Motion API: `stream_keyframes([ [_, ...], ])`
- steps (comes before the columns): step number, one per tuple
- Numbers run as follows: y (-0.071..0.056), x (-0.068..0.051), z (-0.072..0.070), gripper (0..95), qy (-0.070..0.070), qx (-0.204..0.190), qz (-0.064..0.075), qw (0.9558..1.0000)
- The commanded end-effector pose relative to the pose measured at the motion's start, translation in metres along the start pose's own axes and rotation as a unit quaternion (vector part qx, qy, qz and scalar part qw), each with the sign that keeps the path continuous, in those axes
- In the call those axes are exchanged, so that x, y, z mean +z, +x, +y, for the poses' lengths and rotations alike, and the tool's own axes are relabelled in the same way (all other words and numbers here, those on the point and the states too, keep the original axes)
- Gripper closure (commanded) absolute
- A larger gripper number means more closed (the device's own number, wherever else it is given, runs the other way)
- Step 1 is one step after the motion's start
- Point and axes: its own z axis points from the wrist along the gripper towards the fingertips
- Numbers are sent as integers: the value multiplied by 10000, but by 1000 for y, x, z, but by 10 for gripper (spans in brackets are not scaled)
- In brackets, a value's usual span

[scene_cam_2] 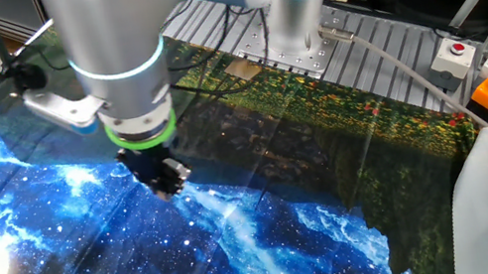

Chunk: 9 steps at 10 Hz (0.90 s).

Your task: Pick up the small block on the left and move it to the right

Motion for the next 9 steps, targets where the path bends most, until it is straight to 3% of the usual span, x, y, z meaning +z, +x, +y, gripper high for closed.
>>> stream_keyframes([
  [1, 2, 0, 13, 950, 13, 96, -5, 10000],
  [2, 3, 2, 24, 950, -22, 187, 18, 9998],
  [6, 11, 7, 45, 950, -29, 357, 2, 9994],
  [9, 19, 6, 62, 950, 59, 515, 2, 9987],
])
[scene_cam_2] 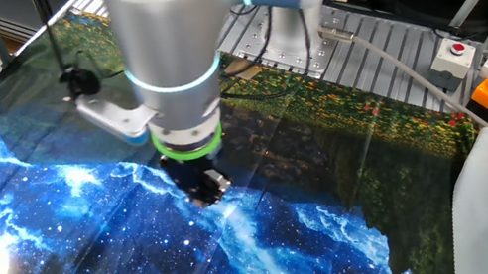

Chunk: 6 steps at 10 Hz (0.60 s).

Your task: Pick up the small block on the left and move it to the right

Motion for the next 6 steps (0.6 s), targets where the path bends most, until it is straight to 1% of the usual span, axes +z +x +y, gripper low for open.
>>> stream_keyframes([
  [1, 3, 2, 5, 950, 3, 87, 2, 10000],
  [4, 6, 7, 11, 950, -5, 140, -1, 9999],
  [6, 9, 15, 15, 950, -7, 214, -34, 9998],
])
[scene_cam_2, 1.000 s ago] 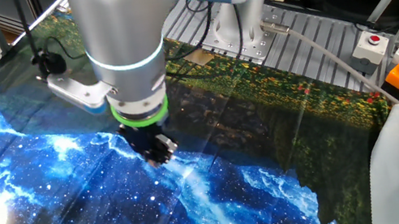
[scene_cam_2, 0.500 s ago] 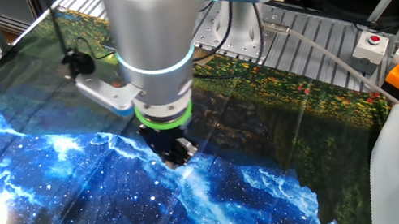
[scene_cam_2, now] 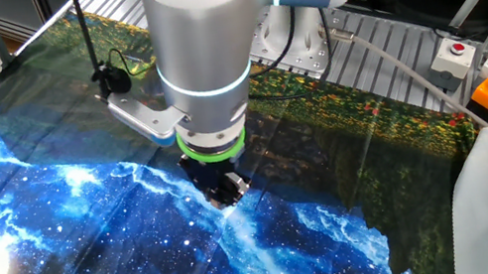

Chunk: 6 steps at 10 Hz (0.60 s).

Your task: Pick up the small block on the left and move it to the right

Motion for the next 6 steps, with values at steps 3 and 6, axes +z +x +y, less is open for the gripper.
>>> stream_keyframes([
  [3, 1, 13, 7, 950, 127, 129, -73, 9998],
  [6, 0, 20, 11, 570, 148, 451, -92, 9988],
])
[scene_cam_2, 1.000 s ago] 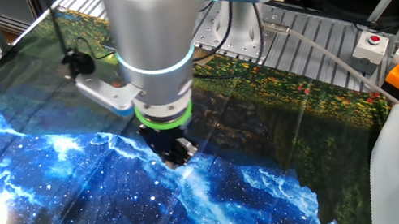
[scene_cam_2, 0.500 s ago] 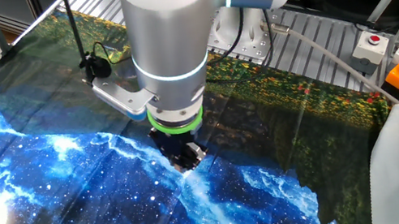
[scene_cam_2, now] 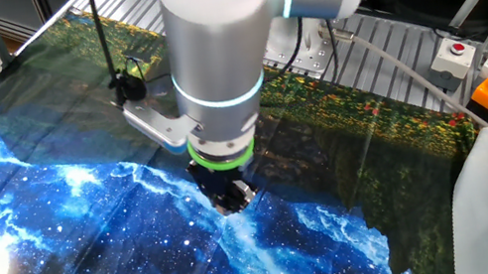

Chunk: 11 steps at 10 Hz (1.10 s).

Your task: Pick up the small block on the left and move it to the right

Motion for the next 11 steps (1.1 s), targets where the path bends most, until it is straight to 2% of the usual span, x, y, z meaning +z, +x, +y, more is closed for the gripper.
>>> stream_keyframes([
  [1, 1, 5, 2, 570, -39, 188, -3, 9998],
  [4, 4, 10, 3, 570, -55, 283, 0, 9996],
  [11, 3, 11, 3, 570, -83, 322, 50, 9994],
])
